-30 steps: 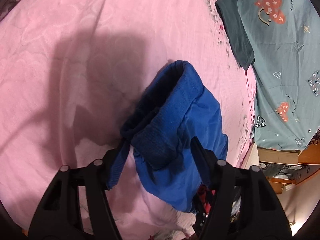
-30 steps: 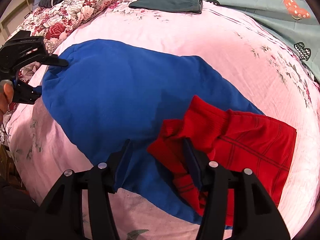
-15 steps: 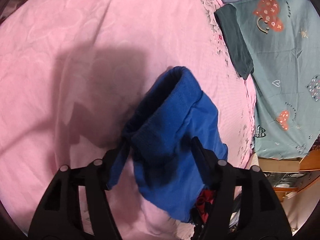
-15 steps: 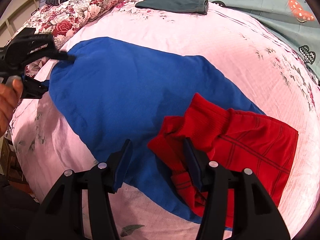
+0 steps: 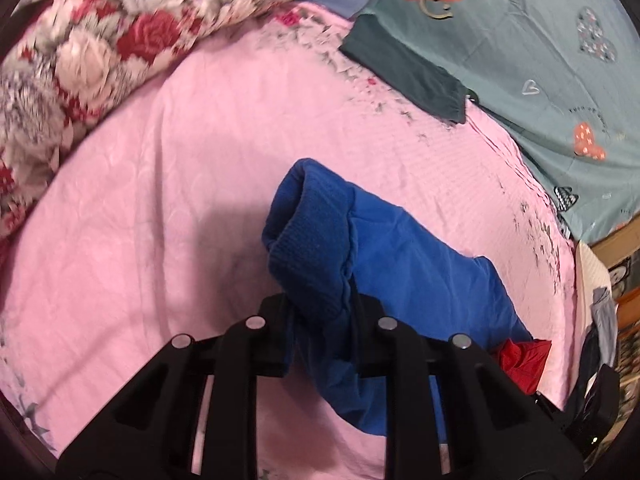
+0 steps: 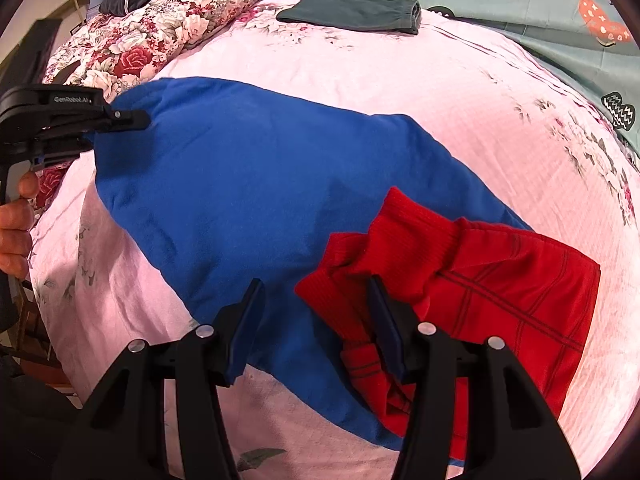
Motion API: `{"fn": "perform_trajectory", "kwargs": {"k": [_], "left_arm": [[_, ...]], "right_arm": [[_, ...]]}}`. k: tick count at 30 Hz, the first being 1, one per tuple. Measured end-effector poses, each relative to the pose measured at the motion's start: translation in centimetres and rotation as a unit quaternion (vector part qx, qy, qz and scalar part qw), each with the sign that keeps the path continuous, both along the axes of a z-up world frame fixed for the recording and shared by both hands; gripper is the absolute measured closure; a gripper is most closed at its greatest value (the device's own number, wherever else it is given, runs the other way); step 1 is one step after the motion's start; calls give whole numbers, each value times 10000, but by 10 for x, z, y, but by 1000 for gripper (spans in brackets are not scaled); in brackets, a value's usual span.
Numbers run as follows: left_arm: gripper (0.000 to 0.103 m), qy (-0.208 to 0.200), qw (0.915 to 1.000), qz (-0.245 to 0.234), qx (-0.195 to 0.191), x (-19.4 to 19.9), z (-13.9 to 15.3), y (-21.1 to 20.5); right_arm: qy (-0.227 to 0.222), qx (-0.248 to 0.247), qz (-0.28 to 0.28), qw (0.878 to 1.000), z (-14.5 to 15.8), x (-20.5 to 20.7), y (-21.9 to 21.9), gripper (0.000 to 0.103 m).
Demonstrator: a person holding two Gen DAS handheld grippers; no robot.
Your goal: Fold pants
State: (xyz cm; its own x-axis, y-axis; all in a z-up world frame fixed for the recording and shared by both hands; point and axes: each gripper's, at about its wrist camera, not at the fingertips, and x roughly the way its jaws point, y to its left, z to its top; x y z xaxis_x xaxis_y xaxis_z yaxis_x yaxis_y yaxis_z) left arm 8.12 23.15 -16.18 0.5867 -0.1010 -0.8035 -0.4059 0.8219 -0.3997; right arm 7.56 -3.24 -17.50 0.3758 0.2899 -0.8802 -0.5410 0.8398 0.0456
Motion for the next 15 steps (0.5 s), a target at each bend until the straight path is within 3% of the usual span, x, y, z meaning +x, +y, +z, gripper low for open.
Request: {"fn": "perform_trajectory", "kwargs": {"k": [4,15], "left_arm": [[83,-180,9993,-162,269,-3,14,-10],[84,-672,9938,-678,573,-14,53,-44]], "right_arm": [[9,80,-27,10000,1,0,-2,49],[45,405,-227,9989,4,1,-10,50]]}}
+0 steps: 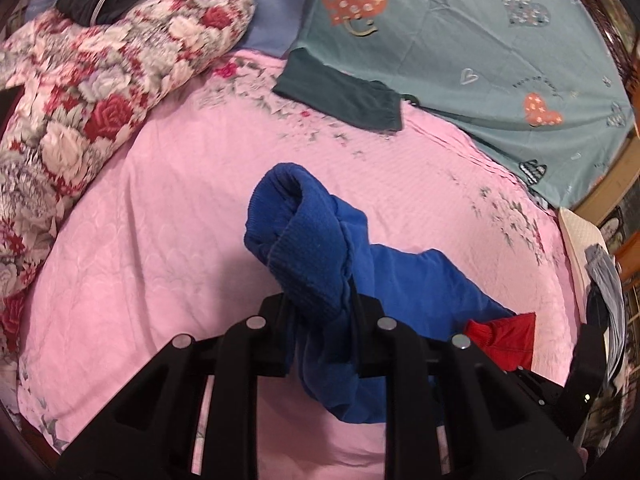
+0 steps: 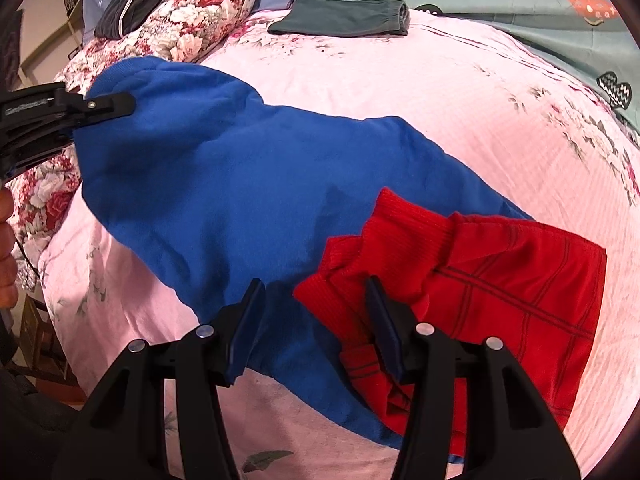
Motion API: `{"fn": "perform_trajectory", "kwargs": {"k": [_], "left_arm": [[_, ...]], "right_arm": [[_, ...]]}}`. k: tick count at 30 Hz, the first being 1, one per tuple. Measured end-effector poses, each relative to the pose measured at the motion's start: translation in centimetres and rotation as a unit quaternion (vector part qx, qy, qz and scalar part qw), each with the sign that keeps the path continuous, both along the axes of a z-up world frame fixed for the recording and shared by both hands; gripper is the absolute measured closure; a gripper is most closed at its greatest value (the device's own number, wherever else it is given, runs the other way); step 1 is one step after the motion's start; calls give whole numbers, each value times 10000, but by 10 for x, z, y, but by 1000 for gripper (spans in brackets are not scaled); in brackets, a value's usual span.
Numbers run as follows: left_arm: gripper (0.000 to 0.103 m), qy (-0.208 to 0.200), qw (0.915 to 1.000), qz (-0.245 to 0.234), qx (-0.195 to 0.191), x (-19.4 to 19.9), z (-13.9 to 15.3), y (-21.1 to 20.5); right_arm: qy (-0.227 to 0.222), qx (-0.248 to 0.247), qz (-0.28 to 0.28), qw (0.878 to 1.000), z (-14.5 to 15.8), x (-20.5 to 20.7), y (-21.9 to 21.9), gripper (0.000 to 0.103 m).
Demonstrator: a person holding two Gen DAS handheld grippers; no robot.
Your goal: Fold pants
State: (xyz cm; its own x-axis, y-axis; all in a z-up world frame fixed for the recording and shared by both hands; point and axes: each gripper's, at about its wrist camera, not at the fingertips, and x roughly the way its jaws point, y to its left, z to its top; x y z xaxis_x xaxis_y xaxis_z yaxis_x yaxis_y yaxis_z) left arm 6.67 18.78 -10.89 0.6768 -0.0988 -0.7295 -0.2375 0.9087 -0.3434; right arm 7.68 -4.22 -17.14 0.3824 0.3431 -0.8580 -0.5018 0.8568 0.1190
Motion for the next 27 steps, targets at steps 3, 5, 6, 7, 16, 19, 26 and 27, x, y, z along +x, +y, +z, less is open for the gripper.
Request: {"fn": "perform_trajectory", "kwargs": {"k": [3,5,6,7,16,19,26,27], "left_arm": [[84,-165,9994,-281,113,-3,14,-18],[84,-288,9981,-497,220,-4,24,-34],[84,-347,9972,-604,274,-4,29,-42],[84,-431,9956,-753,353,-5,36,-54],[84,-696,9777,-1831,755,-1,62,-146],[84,-632,9685,-2230,908,2,57,-188],[84,-275,9476,-2903,1304,12,12,-287],[83,-216,9448,-2951,1405,13,5,-296]], "right_arm": [[17,190,-95,9998,2,0,-5,50],[64,360,-160,9992,3,1,-9,50],[105,482,-210,9986,4,1,-12,50],[147,615,-262,9977,6,1,-16,50],[282,1632,-963,9815,39,-14,-87,49],[276,1602,-1446,9761,38,-18,-121,49],[275,1347,-2204,9657,32,-34,-193,49],[289,1330,-2248,9649,30,-34,-202,49]]}}
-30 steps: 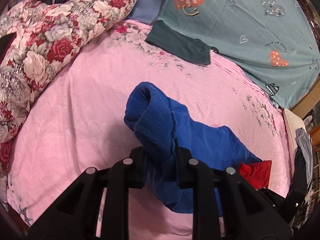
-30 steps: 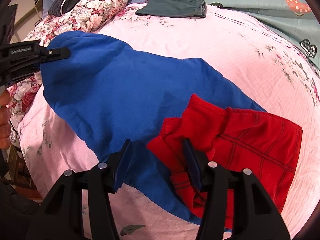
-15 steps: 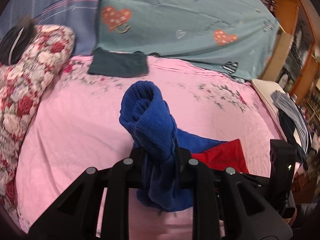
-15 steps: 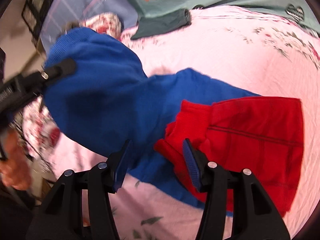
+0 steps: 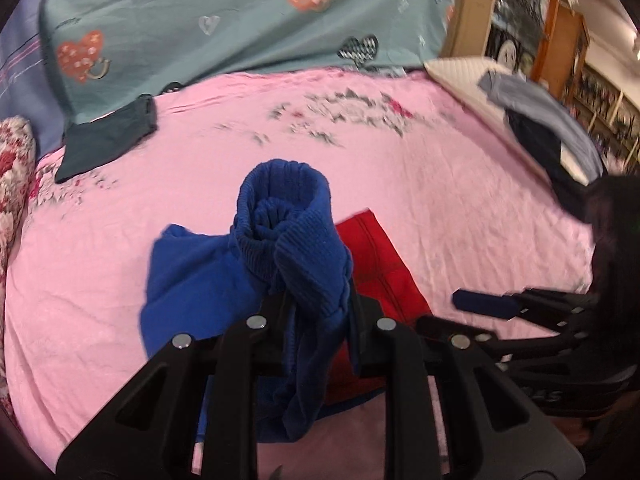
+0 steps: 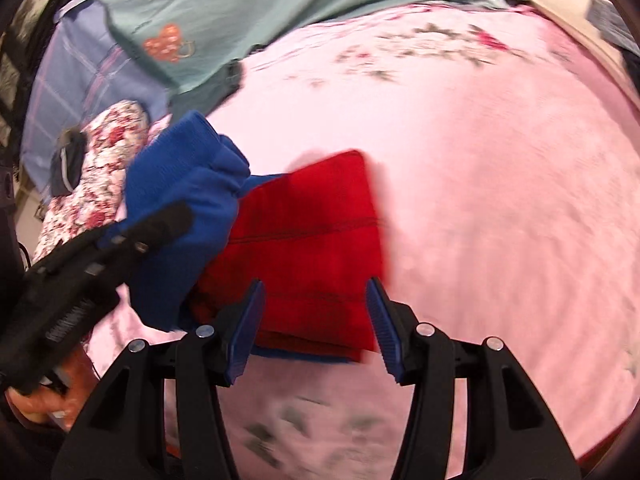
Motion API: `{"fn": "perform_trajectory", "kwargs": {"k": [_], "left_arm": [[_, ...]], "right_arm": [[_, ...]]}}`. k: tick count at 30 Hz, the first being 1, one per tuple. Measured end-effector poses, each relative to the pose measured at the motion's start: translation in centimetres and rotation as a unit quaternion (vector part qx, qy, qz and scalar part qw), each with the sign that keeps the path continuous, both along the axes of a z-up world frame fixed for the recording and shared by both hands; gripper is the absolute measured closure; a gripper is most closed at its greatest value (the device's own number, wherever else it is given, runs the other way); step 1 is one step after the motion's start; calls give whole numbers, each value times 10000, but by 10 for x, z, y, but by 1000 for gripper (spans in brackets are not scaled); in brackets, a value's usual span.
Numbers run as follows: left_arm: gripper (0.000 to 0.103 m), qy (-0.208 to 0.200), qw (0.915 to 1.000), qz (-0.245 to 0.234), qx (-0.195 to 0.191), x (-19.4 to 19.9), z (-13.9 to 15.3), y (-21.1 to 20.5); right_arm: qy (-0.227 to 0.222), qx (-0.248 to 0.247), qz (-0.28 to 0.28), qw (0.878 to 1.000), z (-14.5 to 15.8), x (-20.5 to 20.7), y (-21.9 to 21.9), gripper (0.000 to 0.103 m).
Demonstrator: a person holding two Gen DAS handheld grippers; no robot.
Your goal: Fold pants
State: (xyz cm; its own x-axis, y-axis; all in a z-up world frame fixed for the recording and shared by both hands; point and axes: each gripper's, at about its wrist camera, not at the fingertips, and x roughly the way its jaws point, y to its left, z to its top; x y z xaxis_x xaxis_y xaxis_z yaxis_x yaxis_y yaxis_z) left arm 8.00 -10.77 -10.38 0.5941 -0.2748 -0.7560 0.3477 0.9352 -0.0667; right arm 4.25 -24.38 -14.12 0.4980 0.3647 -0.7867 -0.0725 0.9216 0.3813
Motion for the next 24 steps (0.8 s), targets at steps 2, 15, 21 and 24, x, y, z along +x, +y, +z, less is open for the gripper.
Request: {"fn": "perform_trajectory", "kwargs": {"k": [2,15,21,24], "left_arm": [[72,175,9993,-193,284,-1,-15,-24],[19,-320,9916,1184,417,-24,33,56],[19,168,9798,1983,215,-20,13,104],[19,166,9790,2026,168,-22,11,110]], "right_arm": [[31,24,-62,10000,-4,-3,-15,49],[-301,994,335,9940,16,26,-39,49],[-17,906,1061,9902,3,55,8,49],[432,878,1151,9885,-18,70,24,49]]}}
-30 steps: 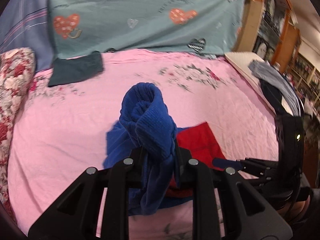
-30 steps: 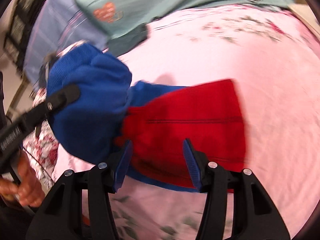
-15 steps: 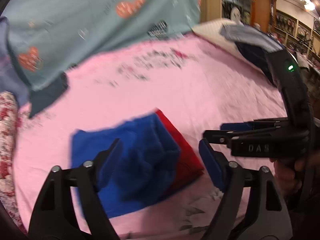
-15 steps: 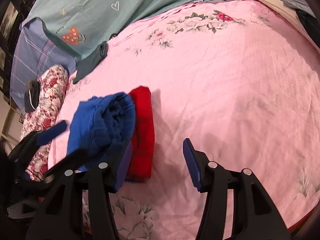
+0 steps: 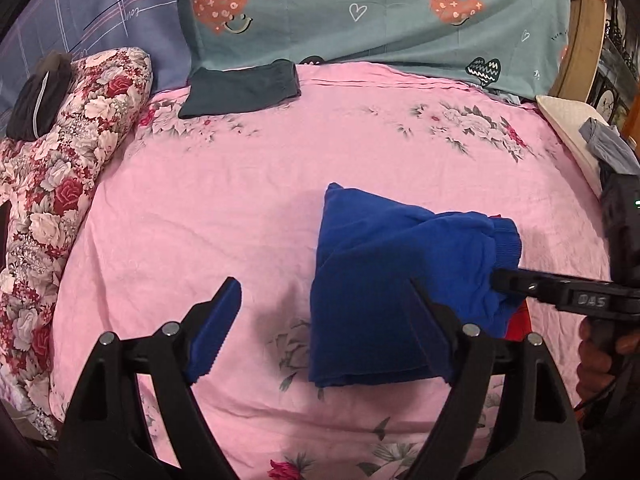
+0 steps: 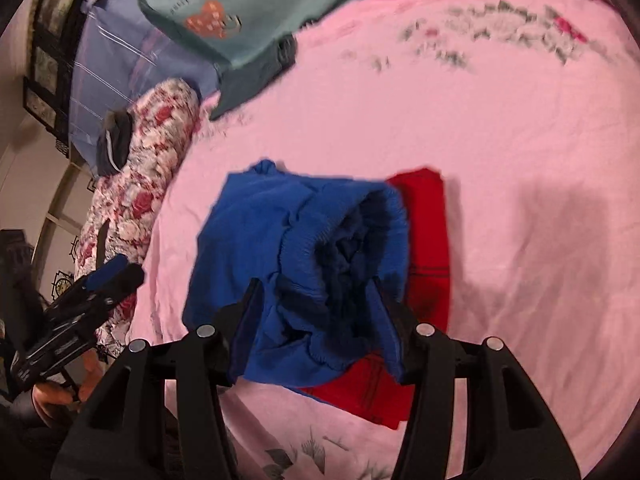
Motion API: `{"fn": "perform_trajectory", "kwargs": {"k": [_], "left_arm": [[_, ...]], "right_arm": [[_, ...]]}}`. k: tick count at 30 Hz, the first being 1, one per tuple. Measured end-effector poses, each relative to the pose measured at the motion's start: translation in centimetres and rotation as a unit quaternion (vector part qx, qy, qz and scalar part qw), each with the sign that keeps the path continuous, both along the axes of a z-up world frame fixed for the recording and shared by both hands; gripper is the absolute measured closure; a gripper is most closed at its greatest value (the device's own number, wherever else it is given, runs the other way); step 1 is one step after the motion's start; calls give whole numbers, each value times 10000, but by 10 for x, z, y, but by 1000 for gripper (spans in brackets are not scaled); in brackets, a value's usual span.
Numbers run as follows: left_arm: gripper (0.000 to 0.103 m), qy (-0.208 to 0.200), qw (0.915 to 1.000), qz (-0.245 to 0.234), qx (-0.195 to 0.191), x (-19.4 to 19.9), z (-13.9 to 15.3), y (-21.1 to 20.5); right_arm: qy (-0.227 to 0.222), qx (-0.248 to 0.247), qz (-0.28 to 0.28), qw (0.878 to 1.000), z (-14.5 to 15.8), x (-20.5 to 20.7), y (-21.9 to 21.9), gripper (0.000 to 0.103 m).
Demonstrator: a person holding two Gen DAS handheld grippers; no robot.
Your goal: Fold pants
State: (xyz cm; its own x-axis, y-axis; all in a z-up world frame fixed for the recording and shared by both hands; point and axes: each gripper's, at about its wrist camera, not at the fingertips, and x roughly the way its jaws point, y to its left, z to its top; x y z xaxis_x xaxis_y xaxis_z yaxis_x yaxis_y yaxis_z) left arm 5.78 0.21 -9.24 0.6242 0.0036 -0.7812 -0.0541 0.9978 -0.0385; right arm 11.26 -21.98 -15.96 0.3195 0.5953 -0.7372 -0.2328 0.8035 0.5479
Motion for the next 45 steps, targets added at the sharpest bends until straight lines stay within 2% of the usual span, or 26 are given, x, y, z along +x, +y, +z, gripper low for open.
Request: {"fn": "perform_trajectory", "kwargs": {"k": [1,3,5,7,9,10,13,15,18,19,20,21,22,23,24,26,28,31,33,35,37,39,41,45], "left_arm": [[19,-10,10000,-18,-26,0,-1,1],[19,17,10000,-45,-59,1,-3,4],[19,43,9999,-52,-126,1,-5,8],[19,14,9998,-56,-194,2,-4,11],[19,-18,9997,-99,-242,4,-3,12],[19,-24,9996,-144,-260,5,-3,11],[19,-7,9991,-348,-248,8,-5,5],[19,93,9981,-565,-240,11,-12,-3],[19,604,9939,-865,-316,20,-37,-15],[19,769,9923,-906,-349,23,-45,-16],[19,1013,9894,-956,-402,26,-55,-18],[19,1117,9882,-962,-424,28,-61,-19],[19,1206,9873,-947,-423,28,-66,-20],[19,1217,9872,-945,-419,27,-69,-19],[18,1218,9870,-958,-437,27,-71,-18],[16,1240,9867,-938,-473,28,-72,-16],[16,1267,9862,-937,-509,30,-73,-15],[15,1272,9862,-945,-483,29,-73,-16],[15,1278,9860,-964,-461,30,-73,-15],[15,1273,9861,-973,-429,30,-72,-16],[15,1261,9863,-975,-413,31,-71,-15],[14,1279,9862,-970,-396,32,-71,-16],[12,1274,9866,-945,-382,31,-71,-16],[10,1303,9868,-879,-396,33,-73,-14]], "right_arm": [[88,33,30,10000,-4,2,4,50],[96,-257,74,9996,-10,4,13,67],[43,-341,43,9994,-7,4,14,75],[-162,-414,58,9990,8,0,13,83],[-452,-420,97,9980,31,-9,12,86],[-592,-469,101,9971,40,-14,11,92],[-799,-679,-32,9945,49,-28,1,92],[-627,-794,-156,9947,33,-30,-6,92],[-292,-891,-323,9951,-5,-28,-15,89],[-251,-823,-385,9955,-10,-28,-19,87],[-153,-678,-465,9965,-8,-26,-25,85],[-49,-536,-524,9972,-4,-26,-30,78],[-11,-429,-565,9975,2,-27,-33,76],[-67,-309,-672,9972,11,-30,-40,74],[-123,-199,-751,9969,18,-32,-45,65],[-88,40,-890,9960,23,-32,-54,59],[82,102,-917,9957,16,-26,-54,59],[457,-106,-814,9956,-3,-15,-43,58],[821,-86,-740,9938,-18,-8,-37,51],[826,-5,-839,9930,-20,-7,-33,50],[756,-182,-812,9937,-17,-5,-27,53],[618,-377,-714,9948,-11,-4,-21,69],[416,-552,-571,9960,-3,-7,-16,77],[-35,-1104,-381,9932,15,-13,-3,81]]}}
